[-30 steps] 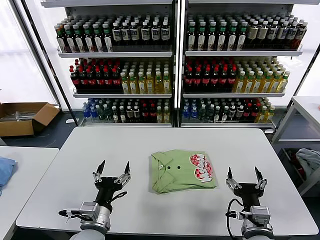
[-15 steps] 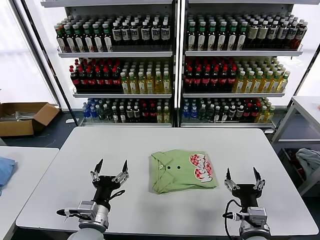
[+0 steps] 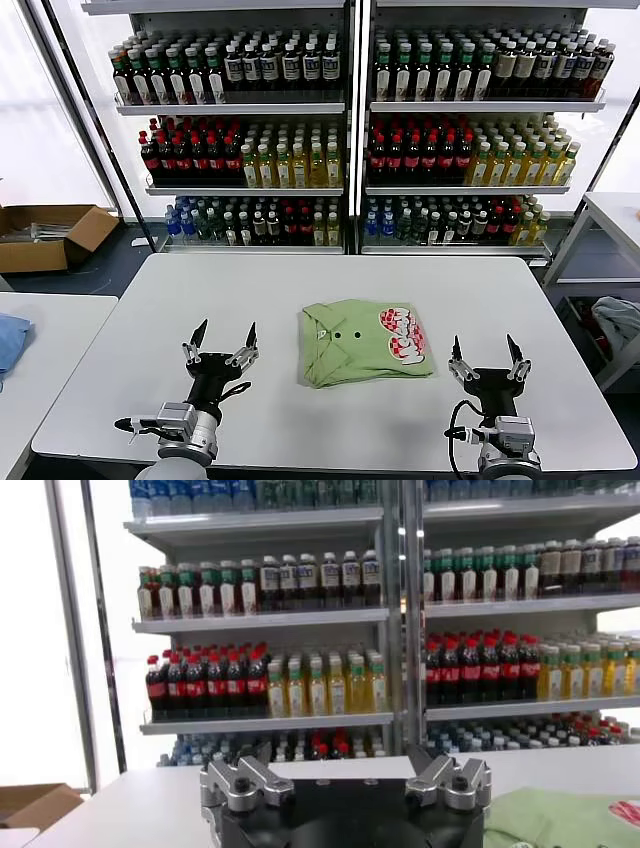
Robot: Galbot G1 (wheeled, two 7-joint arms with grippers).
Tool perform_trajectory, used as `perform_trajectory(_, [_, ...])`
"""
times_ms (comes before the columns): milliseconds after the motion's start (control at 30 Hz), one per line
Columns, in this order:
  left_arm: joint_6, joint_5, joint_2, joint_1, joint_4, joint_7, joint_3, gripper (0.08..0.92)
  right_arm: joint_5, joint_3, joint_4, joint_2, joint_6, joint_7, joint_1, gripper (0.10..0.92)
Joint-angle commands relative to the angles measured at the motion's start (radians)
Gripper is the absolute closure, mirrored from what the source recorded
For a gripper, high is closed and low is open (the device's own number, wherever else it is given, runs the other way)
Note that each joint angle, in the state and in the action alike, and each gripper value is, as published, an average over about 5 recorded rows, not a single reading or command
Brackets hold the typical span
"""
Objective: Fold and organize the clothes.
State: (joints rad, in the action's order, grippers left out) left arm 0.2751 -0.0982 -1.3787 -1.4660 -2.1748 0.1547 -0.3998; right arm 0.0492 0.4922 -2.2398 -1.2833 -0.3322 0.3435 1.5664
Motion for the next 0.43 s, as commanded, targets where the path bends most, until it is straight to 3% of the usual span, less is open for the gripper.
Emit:
perform_trajectory(33, [0.014, 0.018, 0.001, -0.004, -0.007, -0.015, -0.001, 0.177, -0.005, -0.003, -0.007, -0.003, 0.0, 0.0, 0.002, 0.203])
perform_trajectory(433, [0.016, 0.009, 0.003, -0.01, -0.012, -0.014, -0.002, 0.177, -0.009, -0.007, -0.007, -0.002, 0.001, 0.0, 0.008, 0.203])
